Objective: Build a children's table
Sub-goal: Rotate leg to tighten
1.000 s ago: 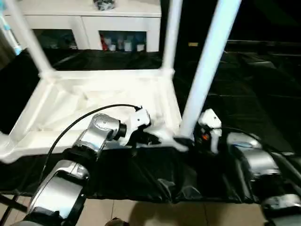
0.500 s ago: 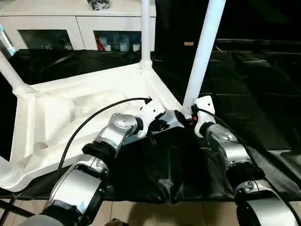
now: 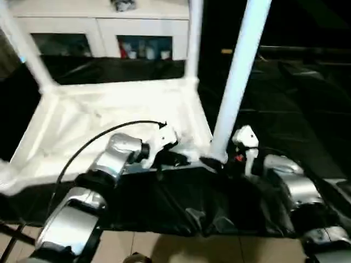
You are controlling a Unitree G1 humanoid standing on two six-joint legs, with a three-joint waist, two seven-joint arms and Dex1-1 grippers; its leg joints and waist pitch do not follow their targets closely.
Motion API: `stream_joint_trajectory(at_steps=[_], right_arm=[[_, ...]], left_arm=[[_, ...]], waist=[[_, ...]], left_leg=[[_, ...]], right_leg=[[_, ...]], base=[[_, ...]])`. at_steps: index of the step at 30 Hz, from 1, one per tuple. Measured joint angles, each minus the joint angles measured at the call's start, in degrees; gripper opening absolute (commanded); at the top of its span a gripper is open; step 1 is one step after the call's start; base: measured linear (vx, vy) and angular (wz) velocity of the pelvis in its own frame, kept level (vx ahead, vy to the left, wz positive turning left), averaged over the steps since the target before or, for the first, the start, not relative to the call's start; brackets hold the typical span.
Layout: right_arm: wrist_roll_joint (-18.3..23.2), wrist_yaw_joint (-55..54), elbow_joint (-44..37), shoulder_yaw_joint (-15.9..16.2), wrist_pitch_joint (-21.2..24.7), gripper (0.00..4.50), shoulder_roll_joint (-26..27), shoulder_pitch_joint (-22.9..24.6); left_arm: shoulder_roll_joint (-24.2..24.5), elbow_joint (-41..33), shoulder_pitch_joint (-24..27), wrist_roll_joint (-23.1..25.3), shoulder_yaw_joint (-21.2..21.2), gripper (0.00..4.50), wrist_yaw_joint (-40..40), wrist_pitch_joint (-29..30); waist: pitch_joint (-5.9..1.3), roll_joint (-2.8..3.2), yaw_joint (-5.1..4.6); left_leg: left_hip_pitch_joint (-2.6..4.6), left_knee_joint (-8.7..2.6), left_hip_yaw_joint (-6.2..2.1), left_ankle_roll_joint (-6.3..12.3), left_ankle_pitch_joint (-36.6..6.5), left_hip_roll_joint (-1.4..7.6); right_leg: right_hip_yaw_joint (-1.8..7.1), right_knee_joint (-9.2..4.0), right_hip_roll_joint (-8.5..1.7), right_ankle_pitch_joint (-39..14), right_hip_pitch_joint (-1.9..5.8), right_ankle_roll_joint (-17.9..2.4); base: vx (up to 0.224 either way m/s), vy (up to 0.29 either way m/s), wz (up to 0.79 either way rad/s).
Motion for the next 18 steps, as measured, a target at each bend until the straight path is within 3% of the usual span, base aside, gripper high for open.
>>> stream_joint_trajectory(at_steps=[7, 18], right_arm=[[1.4, 8.1, -5.1, 2.7, 1.8, 3.18, -2.9, 1.7], [1.4, 9.5, -7.7, 3.1, 3.6, 2.39, -3.9, 3.0]], left_arm=[[1.7, -2.0, 1.2, -0.6, -0.6, 0.00, -7.1, 0.4], [1.9, -2.1, 1.3, -0.6, -0.9, 0.00, -9.5, 0.8]], waist=[[0.02, 0.11, 0.77], [0.00, 0.15, 0.99]], left_leg=[[0.00, -0.03, 0.02, 0.00, 0.0, 0.02], [0.00, -0.01, 0.02, -0.01, 0.0, 0.00]], right_leg=[[-0.02, 0.00, 0.00, 0.0, 0.00, 0.0], [-0.01, -0.01, -0.03, 0.0, 0.02, 0.0]], base=[[0.000, 0.000, 0.00], [0.000, 0.000, 0.00]])
